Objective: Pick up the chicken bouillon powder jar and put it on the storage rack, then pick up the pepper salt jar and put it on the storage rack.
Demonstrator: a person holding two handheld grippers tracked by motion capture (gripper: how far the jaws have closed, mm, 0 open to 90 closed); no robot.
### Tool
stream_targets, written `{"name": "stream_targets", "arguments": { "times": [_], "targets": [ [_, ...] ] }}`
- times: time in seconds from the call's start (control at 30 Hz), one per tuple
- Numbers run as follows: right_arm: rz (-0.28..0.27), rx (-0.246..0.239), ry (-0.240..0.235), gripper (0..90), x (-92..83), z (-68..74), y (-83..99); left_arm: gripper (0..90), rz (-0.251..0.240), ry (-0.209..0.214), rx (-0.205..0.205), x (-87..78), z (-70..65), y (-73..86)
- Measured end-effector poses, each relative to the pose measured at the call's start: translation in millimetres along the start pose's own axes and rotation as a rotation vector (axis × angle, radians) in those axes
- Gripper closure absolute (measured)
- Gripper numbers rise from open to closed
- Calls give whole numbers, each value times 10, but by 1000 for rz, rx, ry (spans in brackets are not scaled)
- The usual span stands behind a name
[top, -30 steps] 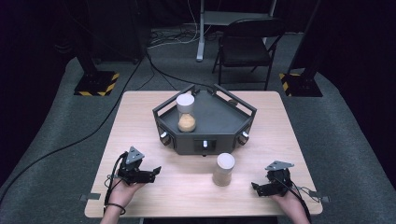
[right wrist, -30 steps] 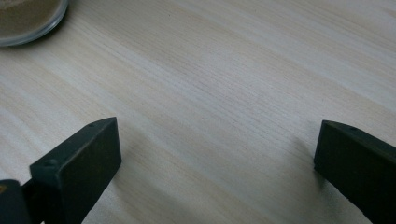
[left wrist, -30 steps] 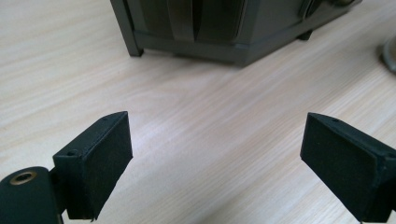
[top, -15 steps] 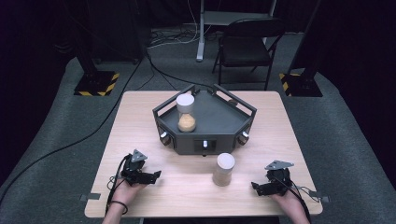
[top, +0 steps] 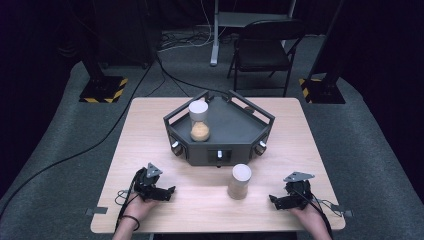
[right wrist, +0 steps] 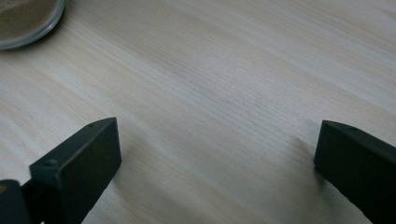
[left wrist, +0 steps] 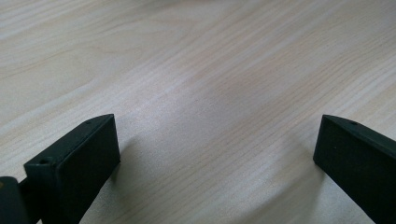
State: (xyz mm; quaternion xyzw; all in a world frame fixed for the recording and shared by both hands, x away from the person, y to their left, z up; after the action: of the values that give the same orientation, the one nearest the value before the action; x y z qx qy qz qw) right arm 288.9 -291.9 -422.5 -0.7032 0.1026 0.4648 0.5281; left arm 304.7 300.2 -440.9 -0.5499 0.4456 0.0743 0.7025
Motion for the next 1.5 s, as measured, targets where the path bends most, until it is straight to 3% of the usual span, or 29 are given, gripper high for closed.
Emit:
{"name": "stream_targets", "arguments": {
  "times": [0.13,0.77,1.07,1.5],
  "targets": [
    [0,1,1,0,0,3,0,2,-25,8,10,1,24,62],
    [4,4,2,3,7,9,-20,3,-25,12,13,-1,33,62],
    [15,29,6,43,-22,15,-48,3,-24,15,18,2,44,57],
    [-63,51,-37,42,-154,-1,37,3,-24,16,17,8,48,52]
  ]
}}
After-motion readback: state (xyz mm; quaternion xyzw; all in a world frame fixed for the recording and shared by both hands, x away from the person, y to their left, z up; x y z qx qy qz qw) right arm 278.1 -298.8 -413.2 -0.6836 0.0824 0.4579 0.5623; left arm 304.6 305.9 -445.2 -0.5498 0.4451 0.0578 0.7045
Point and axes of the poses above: each handheld gripper's, and its own axes: x roughly forward along the jaws, y roughly out of its underside, z roughly to its left, the point moved 1 cm from there along x, roughly forward along the jaws
